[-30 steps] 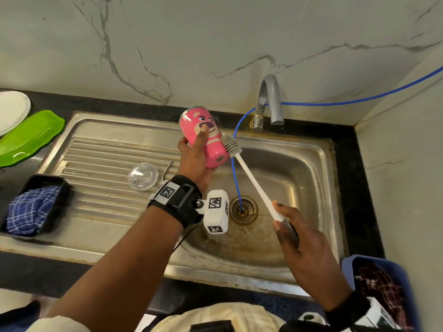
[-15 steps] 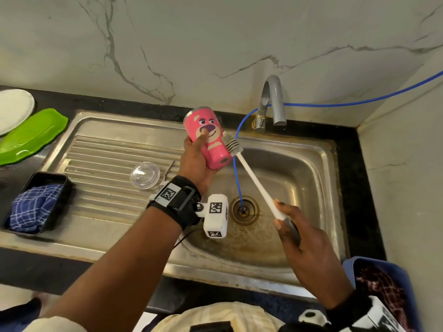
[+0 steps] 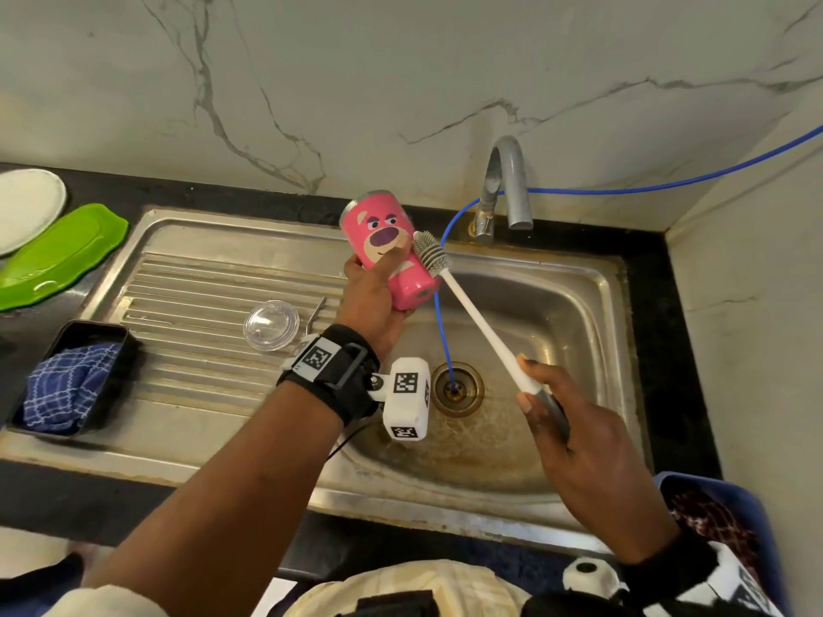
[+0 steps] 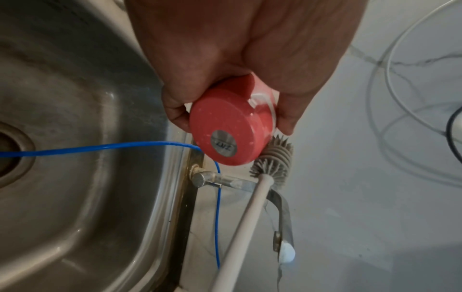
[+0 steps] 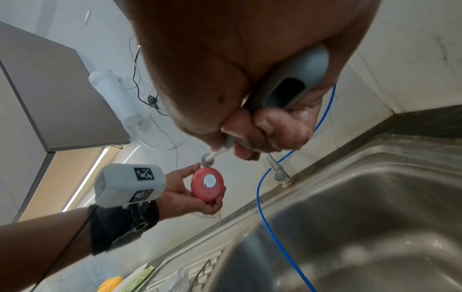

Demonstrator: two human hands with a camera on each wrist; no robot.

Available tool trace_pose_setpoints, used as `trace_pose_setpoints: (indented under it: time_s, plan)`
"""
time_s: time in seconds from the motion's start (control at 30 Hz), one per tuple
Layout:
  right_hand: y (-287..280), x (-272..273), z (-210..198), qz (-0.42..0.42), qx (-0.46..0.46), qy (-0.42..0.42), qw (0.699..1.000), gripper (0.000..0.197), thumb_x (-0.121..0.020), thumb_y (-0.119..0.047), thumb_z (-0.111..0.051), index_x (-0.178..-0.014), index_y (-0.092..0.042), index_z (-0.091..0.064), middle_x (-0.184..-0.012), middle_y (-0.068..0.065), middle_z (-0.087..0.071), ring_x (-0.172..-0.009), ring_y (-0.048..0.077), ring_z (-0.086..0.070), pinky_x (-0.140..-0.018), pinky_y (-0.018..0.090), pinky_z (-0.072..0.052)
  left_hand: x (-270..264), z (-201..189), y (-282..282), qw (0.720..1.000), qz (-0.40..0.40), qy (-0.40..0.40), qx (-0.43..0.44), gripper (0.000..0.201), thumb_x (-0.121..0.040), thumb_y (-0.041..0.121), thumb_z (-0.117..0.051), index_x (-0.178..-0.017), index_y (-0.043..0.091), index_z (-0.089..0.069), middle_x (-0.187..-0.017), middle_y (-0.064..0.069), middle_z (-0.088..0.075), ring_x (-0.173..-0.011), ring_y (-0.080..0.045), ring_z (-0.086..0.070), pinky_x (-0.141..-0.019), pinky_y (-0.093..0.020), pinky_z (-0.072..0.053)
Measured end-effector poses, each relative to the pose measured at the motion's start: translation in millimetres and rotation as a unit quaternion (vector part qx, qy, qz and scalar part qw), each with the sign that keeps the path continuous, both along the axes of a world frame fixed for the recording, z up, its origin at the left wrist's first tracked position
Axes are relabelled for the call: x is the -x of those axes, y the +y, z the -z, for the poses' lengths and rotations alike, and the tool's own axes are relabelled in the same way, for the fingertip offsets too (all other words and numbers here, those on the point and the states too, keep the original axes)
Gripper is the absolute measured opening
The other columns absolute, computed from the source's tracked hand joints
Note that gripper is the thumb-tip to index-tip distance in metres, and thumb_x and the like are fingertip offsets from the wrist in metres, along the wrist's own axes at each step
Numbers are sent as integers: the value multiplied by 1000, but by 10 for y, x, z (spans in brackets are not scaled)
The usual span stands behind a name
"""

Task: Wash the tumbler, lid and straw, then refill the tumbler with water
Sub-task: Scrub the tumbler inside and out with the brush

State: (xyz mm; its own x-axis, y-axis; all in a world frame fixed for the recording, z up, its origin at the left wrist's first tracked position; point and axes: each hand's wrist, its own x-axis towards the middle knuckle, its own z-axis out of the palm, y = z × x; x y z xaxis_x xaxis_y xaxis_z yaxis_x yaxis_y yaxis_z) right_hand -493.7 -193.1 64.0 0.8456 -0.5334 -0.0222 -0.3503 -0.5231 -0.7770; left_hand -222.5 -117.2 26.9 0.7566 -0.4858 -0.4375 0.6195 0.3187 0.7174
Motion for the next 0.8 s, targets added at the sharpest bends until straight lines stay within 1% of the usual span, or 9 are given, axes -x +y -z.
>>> trace_pose_setpoints:
  time_s: [0.07,0.13,0.2,0.27,0.37,0.5,0.63,0.73,0.8]
  plan:
    - [-30,-36,-26,3,18,8,1000,35,-104,-41,-51,-138,-50,-49,-69,-8,-58,-46,9,-50,-43,15,-35,61,25,6,1000,14,5,22,79,-86,22,-82,-152,8,-41,-143,-23,-61,-116,-34,-70,-81,-45,-62]
    - [-18,-51,-13,5,20,11,1000,35,-105,-39,-53,-139,-46,-52,-68,-8,-58,-46,10,-50,-43,15,-35,66,52,20,999,16,0,39,78,-88,25,-81,-153,5,-42,-144,-24,-60,-120,-35,-68,-83,-44,-61]
    - [21,-14,17,5,11,9,1000,37,-105,-35,-54,-141,-42,-53,-69,-5,-57,-47,11,-49,-45,15,-34,18,60,33,999,12,-10,50,81,-87,26,-82,-153,3,-41,-145,-27,-58,-125,-40,-65,-86,-48,-60]
    - [55,47,37,1,5,18,1000,37,-105,-35,-55,-142,-43,-53,-71,-6,-58,-48,12,-51,-45,15,-35,-51,50,43,999,-2,-9,52,88,-81,27,-86,-152,3,-40,-146,-28,-56,-128,-44,-62,-88,-53,-60]
    - [70,57,35,3,-6,24,1000,37,-105,-34,-55,-140,-44,-53,-73,-8,-59,-49,10,-52,-46,12,-35,-83,22,64,999,-5,-7,46,93,-77,28,-89,-153,5,-40,-147,-27,-56,-127,-44,-63,-89,-54,-59]
    - [-14,-73,28,12,12,16,1000,38,-105,-37,-53,-142,-43,-52,-68,-5,-57,-46,10,-50,-43,17,-35,62,23,24,998,27,-5,51,78,-86,28,-79,-152,7,-43,-145,-24,-59,-128,-38,-63,-89,-49,-60]
    - [-31,-70,-19,-10,13,14,1000,37,-106,-38,-52,-142,-44,-51,-67,-7,-56,-46,10,-48,-44,15,-33,41,28,43,998,19,-1,61,66,-94,28,-72,-151,7,-46,-144,-21,-61,-122,-35,-66,-85,-45,-61]
    - [21,16,-29,-21,-5,19,1000,37,-106,-33,-53,-139,-48,-48,-64,-15,-55,-47,7,-48,-46,12,-32,-58,7,94,999,6,-3,46,70,-90,28,-75,-149,6,-46,-140,-22,-63,-119,-37,-68,-86,-49,-61]
    - [31,44,-21,-15,-10,21,1000,37,-105,-33,-53,-138,-50,-47,-64,-14,-55,-47,7,-48,-46,12,-32,-48,-25,102,999,18,-14,42,72,-89,27,-76,-151,6,-45,-140,-23,-63,-120,-38,-68,-88,-48,-60]
